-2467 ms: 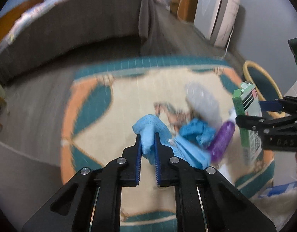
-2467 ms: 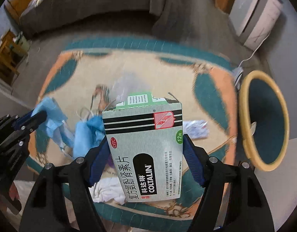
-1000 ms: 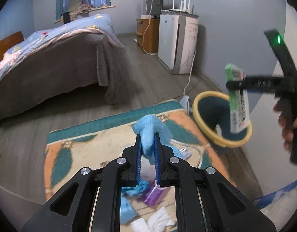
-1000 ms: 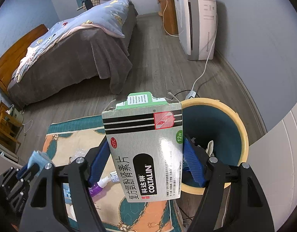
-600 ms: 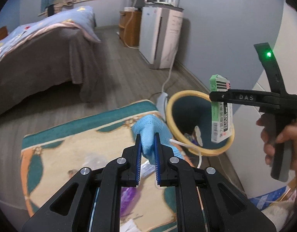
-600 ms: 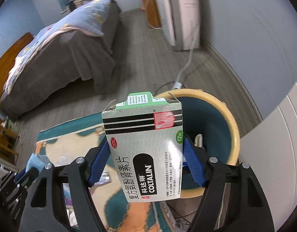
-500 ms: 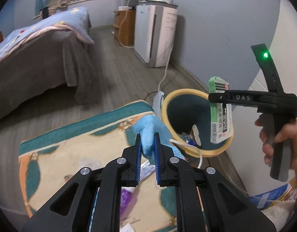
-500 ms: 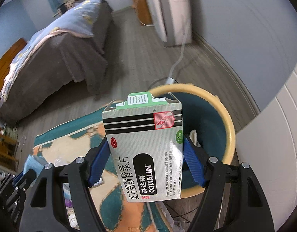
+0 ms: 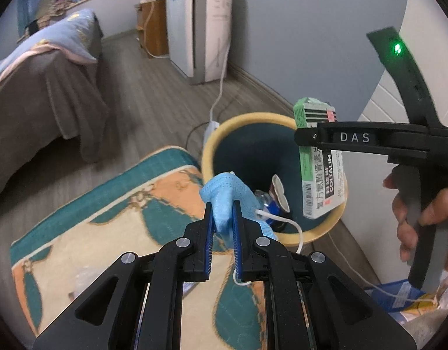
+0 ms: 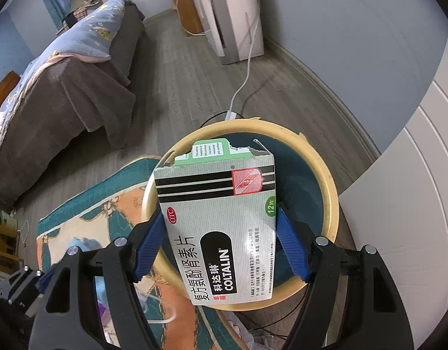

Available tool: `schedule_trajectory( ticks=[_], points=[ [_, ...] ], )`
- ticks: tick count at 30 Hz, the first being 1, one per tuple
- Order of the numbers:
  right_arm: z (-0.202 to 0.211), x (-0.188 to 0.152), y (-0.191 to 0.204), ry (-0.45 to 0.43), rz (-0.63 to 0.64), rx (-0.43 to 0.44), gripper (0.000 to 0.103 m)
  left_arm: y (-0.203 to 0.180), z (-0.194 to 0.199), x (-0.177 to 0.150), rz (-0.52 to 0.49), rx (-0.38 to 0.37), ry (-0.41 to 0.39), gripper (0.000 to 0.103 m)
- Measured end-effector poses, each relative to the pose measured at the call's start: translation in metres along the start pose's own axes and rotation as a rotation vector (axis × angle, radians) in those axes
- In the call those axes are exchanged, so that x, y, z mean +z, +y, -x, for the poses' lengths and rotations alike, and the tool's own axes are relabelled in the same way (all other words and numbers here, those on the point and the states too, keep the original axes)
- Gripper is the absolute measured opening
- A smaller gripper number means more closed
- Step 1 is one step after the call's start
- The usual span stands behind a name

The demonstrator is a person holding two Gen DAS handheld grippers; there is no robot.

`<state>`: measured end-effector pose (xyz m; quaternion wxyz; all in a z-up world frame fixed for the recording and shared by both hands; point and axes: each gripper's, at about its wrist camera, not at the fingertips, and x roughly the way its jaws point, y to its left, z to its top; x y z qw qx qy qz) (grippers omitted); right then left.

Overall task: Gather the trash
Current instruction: 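Carry the COTALIN box and blue mask over the wastebasket with both tools, then open the right tool to drop the box while the left tool releases the mask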

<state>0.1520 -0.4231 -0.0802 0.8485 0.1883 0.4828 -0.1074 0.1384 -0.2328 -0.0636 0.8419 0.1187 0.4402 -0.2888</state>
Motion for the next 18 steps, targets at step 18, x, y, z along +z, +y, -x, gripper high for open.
schedule_trajectory(
  ticks=[18],
  points=[
    [0.031,0.016,-0.022,-0.255,-0.128,-0.037,0.072,-0.017,-0.027,0.06,0.018,-0.009,-0.066,0.014]
  ],
)
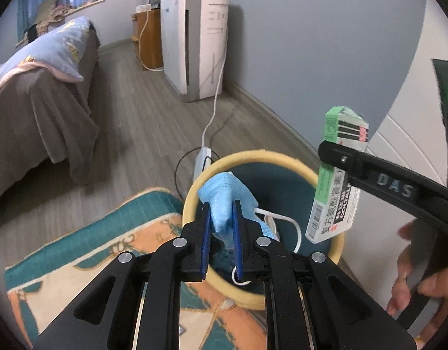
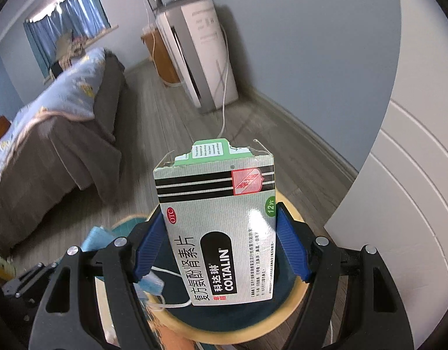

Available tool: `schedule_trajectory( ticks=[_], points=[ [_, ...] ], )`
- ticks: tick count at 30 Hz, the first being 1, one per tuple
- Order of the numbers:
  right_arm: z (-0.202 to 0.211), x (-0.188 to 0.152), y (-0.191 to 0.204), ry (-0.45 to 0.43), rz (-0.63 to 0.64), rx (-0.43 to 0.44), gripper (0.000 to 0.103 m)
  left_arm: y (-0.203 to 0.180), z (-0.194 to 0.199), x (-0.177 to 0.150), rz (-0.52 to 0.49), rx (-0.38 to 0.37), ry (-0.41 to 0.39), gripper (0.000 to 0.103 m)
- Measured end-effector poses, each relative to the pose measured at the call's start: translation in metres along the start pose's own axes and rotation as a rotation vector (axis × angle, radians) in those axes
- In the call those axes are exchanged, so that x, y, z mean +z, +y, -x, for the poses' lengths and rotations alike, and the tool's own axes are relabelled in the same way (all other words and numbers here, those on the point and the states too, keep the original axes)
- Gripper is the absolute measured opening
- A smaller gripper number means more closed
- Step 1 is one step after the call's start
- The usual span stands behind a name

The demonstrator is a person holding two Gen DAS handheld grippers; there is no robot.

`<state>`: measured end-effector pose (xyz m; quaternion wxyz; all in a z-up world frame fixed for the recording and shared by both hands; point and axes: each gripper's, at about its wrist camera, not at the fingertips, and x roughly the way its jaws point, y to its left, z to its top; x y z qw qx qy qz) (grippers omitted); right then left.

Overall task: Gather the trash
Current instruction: 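Open the right tool to drop the box while the left tool releases the mask, then move both open tools back over the cushion toward the remaining trash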

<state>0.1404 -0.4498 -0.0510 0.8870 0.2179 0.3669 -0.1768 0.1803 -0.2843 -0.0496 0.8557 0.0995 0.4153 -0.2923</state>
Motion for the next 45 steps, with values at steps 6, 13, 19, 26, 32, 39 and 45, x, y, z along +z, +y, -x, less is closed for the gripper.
schedule_trajectory(
  ticks=[6,13,19,26,32,39,45],
  points=[
    [0.005,0.003,0.003,-0.036,-0.005,0.029,0.077,0.0,0.005,-0.001,0.008,-0.028,-0.046,0.041],
    [0.002,0.002,0.008,-0.015,0.01,0.027,0.089,0.006,0.009,-0.008,-0.005,0.002,-0.056,0.061],
    [0.003,0.003,0.013,0.003,0.012,0.038,0.097,0.017,0.023,-0.024,-0.002,0.022,-0.065,0.078],
    [0.016,-0.001,0.055,0.006,0.062,0.086,0.097,0.049,0.064,-0.045,0.015,0.098,-0.061,0.084],
    [0.038,-0.013,0.12,0.014,0.193,0.14,0.097,0.093,0.13,-0.059,0.12,0.15,-0.086,0.085],
    [0.065,-0.032,0.167,0.01,0.308,0.201,0.097,0.137,0.195,-0.1,0.278,0.216,-0.099,0.088],
    [0.074,-0.059,0.197,0.041,0.414,0.209,0.097,0.165,0.216,-0.144,0.313,0.309,-0.097,0.088]
  ],
)
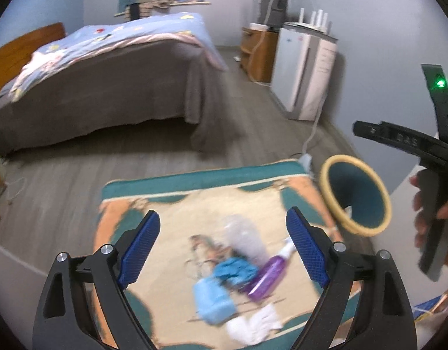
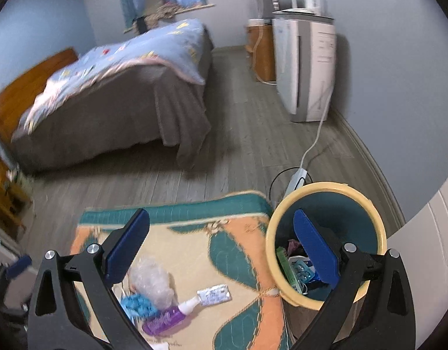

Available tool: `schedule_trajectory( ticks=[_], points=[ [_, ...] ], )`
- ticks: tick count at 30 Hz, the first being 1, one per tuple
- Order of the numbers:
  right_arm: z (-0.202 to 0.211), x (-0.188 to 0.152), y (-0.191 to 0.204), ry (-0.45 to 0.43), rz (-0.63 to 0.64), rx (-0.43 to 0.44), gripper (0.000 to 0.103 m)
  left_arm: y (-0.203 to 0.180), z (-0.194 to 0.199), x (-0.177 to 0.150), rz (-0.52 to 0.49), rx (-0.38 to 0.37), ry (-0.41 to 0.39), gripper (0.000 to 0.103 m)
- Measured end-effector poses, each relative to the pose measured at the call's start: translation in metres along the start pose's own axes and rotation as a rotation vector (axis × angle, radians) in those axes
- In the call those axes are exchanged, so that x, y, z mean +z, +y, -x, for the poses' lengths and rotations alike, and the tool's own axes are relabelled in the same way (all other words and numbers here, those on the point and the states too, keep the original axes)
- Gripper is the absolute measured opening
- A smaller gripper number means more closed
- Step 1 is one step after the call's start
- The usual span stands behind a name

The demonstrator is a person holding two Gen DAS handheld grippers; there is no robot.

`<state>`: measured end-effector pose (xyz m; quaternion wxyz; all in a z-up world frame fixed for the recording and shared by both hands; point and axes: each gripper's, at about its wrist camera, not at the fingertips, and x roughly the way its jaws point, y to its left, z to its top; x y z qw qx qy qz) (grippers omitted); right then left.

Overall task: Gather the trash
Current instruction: 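Move both open tools back over the cushion toward the remaining trash, then grasp the clear plastic bag with the right tool while the left tool grasps the second blue mask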

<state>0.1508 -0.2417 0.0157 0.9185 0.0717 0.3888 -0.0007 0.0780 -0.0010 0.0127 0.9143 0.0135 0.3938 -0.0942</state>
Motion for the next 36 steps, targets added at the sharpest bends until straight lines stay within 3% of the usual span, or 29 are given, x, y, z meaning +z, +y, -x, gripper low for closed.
schedule_trajectory(
  ticks=[5,14,19,25,30,36],
  points=[
    [-0.002,-0.019,0.023,0.06,0.103,-0.022,0.097,0.025,-0.006,-0.01,-0.01,0.052,-0.002,0.088],
    [0.004,-0.067,0.028,0.183,-0.044,0.058,0.097,0.063,-0.029,-0.022,0.018,0.077,0.083,0.088],
    [-0.02,-0.084,0.041,0.235,-0.011,-0.021,0.097,0.066,-0.052,-0.044,0.039,0.064,0.177,0.088],
    [-0.056,-0.095,0.048,0.272,0.063,-0.103,0.097,0.041,-0.079,-0.073,-0.112,0.102,0.264,0.088],
    [-0.073,-0.093,0.043,0.295,0.05,-0.108,0.097,0.033,-0.089,-0.082,-0.103,0.025,0.311,0.088],
    [-0.093,-0.093,0.045,0.334,0.084,-0.121,0.097,0.024,-0.112,-0.103,-0.136,-0.012,0.422,0.088]
  ],
)
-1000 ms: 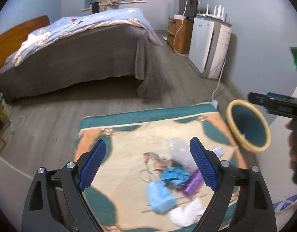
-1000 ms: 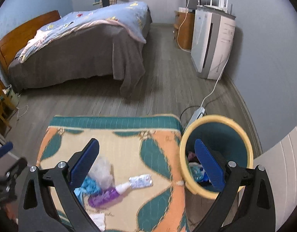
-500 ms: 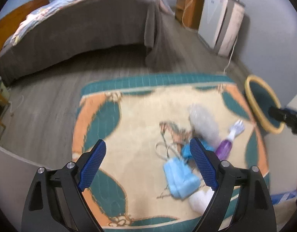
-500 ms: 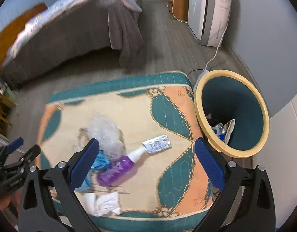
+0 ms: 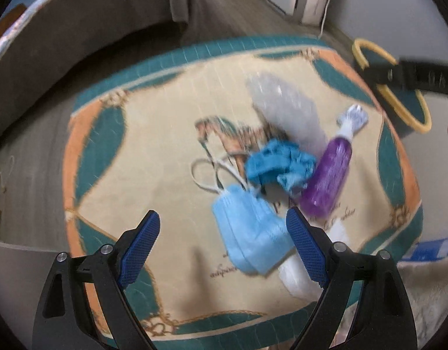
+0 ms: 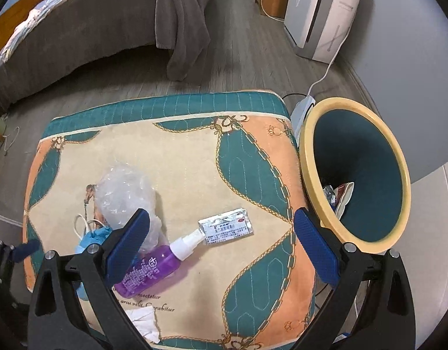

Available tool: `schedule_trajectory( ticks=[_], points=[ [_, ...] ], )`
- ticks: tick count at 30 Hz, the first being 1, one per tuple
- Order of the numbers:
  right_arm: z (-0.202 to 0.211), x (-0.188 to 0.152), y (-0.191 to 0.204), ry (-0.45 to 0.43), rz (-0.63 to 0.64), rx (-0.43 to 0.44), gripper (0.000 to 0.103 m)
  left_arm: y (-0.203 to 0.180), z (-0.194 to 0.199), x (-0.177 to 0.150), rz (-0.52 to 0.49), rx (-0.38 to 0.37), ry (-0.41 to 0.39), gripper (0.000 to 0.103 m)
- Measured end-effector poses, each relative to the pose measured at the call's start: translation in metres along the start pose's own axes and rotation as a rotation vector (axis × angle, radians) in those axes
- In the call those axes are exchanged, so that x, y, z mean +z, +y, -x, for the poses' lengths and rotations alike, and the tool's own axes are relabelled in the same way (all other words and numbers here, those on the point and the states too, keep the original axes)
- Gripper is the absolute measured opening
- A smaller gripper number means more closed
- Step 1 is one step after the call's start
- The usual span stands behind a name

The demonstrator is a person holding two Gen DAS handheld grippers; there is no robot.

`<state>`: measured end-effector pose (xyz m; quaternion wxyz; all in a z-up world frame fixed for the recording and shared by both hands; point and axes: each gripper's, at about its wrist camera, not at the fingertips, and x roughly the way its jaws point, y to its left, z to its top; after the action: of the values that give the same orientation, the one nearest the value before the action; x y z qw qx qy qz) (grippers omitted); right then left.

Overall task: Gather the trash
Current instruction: 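Grasp the clear plastic bag with the right tool while the left tool grasps the second blue mask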

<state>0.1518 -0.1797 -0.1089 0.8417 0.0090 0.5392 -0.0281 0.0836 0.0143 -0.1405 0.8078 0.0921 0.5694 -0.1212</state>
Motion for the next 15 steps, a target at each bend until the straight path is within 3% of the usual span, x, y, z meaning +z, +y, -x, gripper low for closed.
schedule_trajectory(
  ticks=[3,8,10,15],
  points=[
    [-0.005,0.003,0.003,0.012,-0.006,0.023,0.097,0.0,-0.01,-0.003,0.017,-0.045,0.035,0.087],
    [-0.009,0.009,0.019,0.036,-0.026,0.11,0.097,0.007,-0.023,-0.006,0.083,-0.155,0.07,0.074],
    [-0.013,0.011,0.03,0.046,-0.026,0.133,0.097,0.015,-0.027,-0.009,0.109,-0.191,0.079,0.053],
    [-0.026,0.01,0.058,0.092,0.013,0.134,0.094,0.025,-0.023,-0.012,0.092,-0.175,0.07,0.022]
  ],
)
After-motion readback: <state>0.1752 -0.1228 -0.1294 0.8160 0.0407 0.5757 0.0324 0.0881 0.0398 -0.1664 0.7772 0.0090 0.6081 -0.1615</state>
